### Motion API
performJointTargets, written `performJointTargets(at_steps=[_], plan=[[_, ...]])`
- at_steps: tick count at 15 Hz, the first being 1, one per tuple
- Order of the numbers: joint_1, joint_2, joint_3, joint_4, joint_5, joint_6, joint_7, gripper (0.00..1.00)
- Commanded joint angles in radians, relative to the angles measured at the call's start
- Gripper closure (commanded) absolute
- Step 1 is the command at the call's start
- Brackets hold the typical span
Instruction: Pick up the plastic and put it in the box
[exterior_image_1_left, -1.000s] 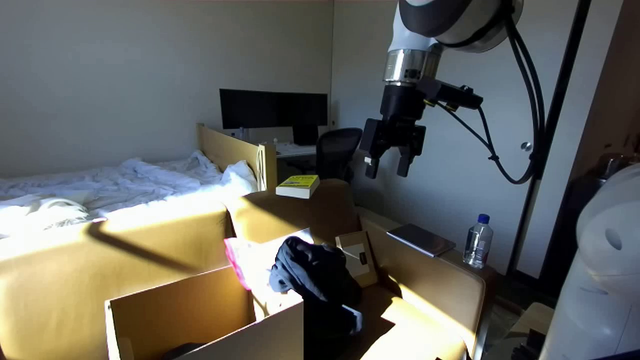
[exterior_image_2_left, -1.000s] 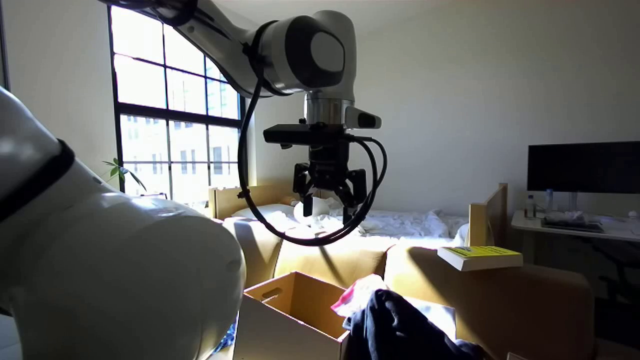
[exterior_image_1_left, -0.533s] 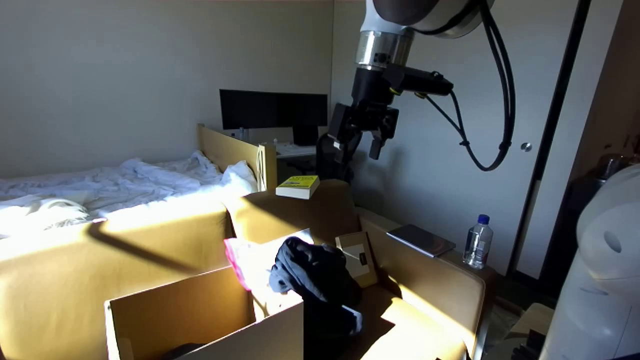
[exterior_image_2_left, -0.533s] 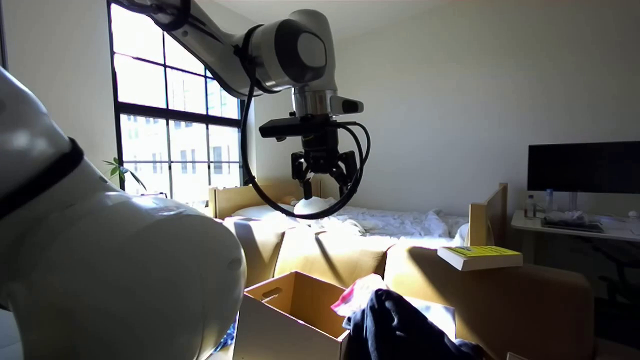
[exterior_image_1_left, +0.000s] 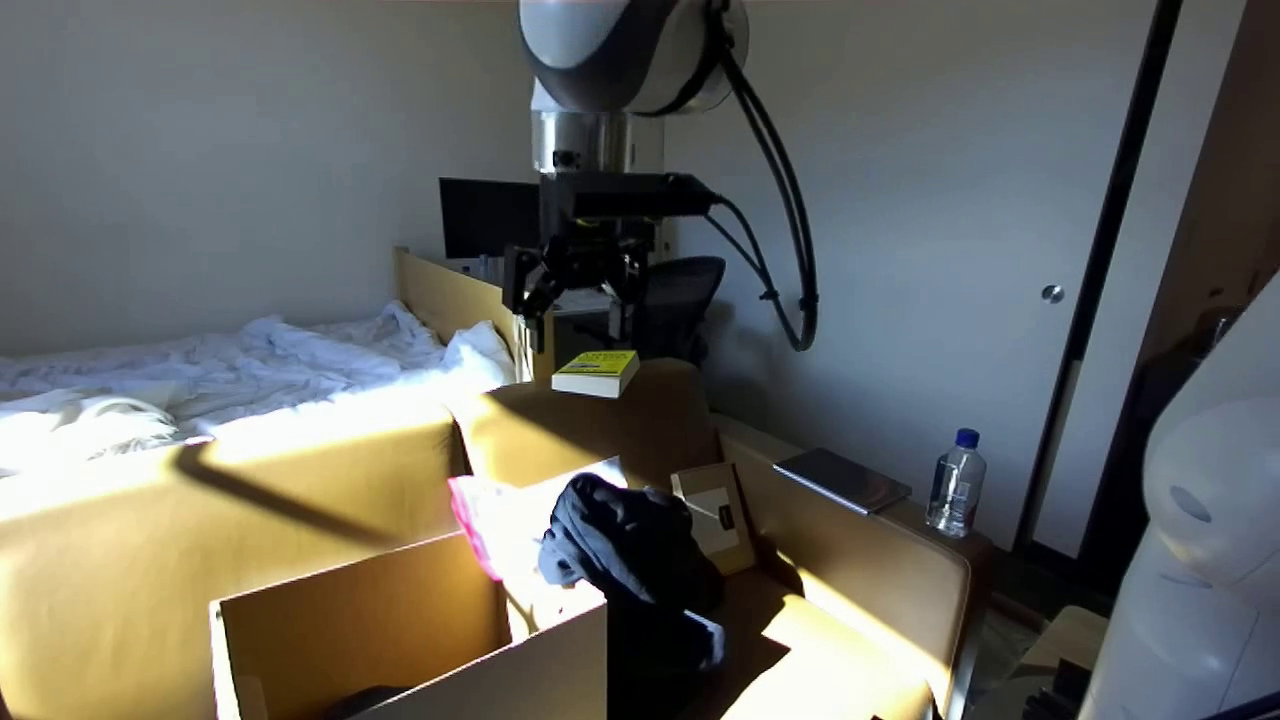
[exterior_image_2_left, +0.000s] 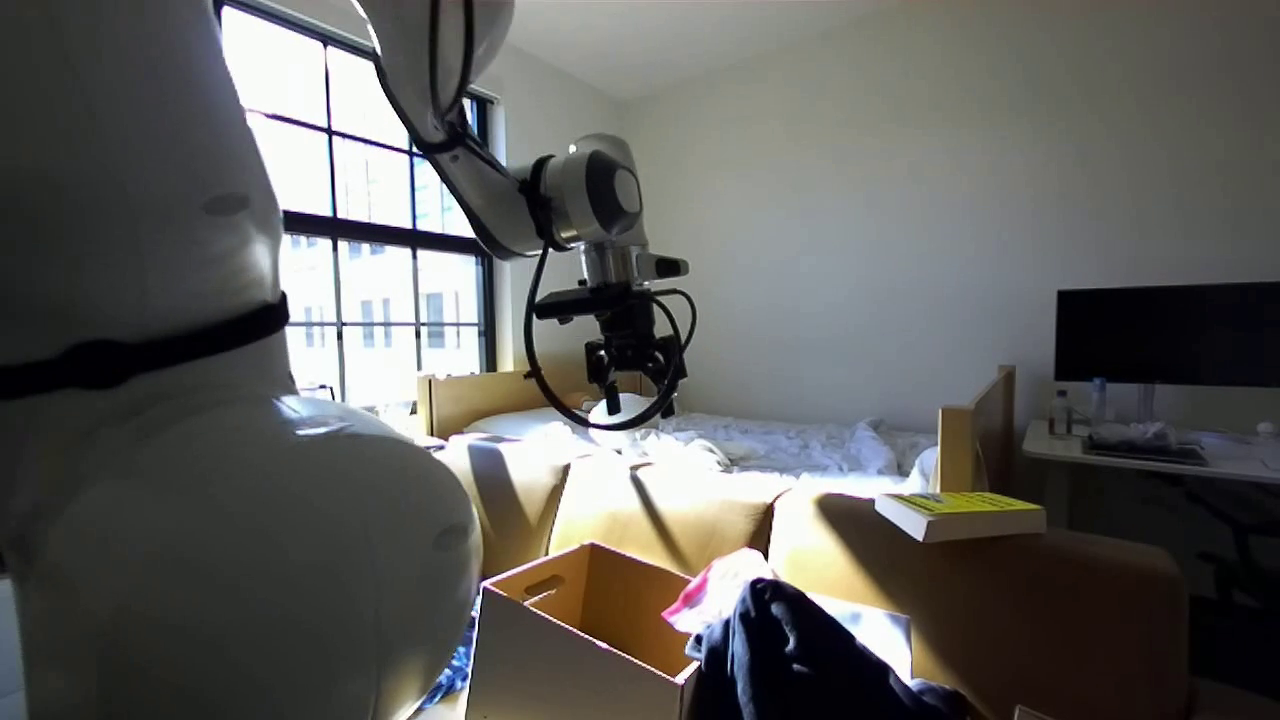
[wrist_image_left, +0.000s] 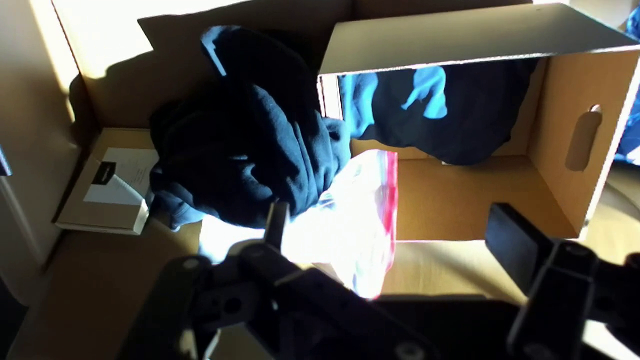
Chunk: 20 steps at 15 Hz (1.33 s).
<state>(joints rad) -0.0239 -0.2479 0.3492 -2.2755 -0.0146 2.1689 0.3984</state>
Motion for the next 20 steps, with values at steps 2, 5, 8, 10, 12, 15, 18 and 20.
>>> performJointTargets(at_steps=[2,5,8,10,12,15,18,20], plan=[[-0.107,0.282,0.154,0.16,-0.246,0.074,0.348,0.0],[0.021,0.266,0.018,0.14,-0.213,0.069,0.301,0.0],[0.025,0.29,0.019,0.164,-0.217,0.07,0.311,0.0],[0.09,0.398,-0.013,0.296,-0.303,-0.065,0.347,0.0],[0.156,0.518,-0.061,0.427,-0.362,-0.167,0.36,0.0],[0.242,0.668,-0.133,0.602,-0.384,-0.261,0.281,0.0],[0.299,0.833,-0.195,0.776,-0.384,-0.309,0.186,0.0],[0.311,0.943,-0.222,0.888,-0.339,-0.34,0.09,0.0]])
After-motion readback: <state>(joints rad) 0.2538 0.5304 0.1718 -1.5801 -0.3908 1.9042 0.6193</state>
